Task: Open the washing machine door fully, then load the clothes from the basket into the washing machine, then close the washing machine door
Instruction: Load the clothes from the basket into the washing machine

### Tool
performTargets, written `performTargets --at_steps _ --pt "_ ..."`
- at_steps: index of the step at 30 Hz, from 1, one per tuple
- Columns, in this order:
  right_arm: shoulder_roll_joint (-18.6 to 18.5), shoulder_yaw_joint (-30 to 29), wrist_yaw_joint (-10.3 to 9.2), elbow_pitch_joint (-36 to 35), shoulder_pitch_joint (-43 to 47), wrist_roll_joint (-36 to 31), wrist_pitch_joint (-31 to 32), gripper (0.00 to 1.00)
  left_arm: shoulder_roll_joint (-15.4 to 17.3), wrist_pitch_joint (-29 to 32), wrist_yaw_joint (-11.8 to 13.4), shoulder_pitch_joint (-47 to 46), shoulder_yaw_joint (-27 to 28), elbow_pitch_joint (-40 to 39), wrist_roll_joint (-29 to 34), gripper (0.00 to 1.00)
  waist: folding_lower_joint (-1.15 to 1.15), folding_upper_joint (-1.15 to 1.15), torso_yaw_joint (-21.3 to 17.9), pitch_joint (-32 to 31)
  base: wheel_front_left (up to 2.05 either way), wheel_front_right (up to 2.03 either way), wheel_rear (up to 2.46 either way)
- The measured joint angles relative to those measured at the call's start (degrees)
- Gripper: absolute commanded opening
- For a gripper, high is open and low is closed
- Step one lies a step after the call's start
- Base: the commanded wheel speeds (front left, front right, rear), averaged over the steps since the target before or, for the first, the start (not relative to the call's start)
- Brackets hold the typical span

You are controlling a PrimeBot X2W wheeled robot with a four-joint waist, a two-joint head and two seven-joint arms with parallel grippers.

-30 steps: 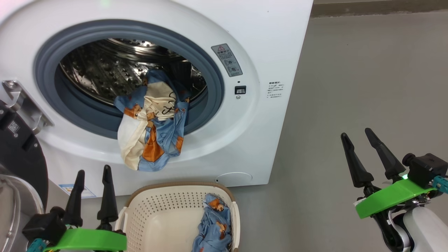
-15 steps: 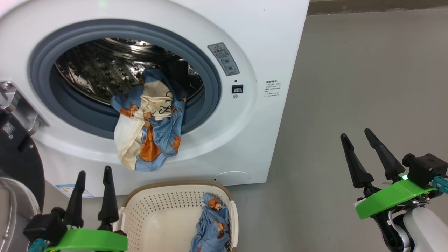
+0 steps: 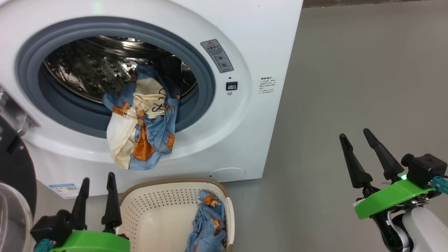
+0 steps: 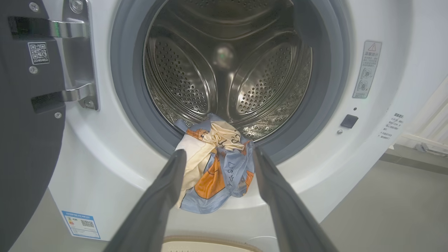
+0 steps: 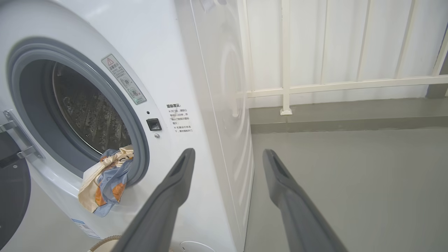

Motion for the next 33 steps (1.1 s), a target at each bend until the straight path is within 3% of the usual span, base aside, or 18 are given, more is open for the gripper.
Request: performTargets --at_steps 12,33 --pt "0.1 0.0 0.01 -0.8 -0.3 0.0 0.0 1.00 1.3 3.0 0.2 -5.2 -1.6 8.6 0.0 1.00 0.00 0.00 -1.3 3.2 0.00 0.00 0.00" --pt "-0.3 -0.3 0.01 -3.3 -6.1 -0.1 0.0 1.00 4.1 3.3 -0.2 -28.1 -3.3 36.5 -3.7 1.00 0.00 0.00 -5.5 14.1 0.00 0.00 0.00"
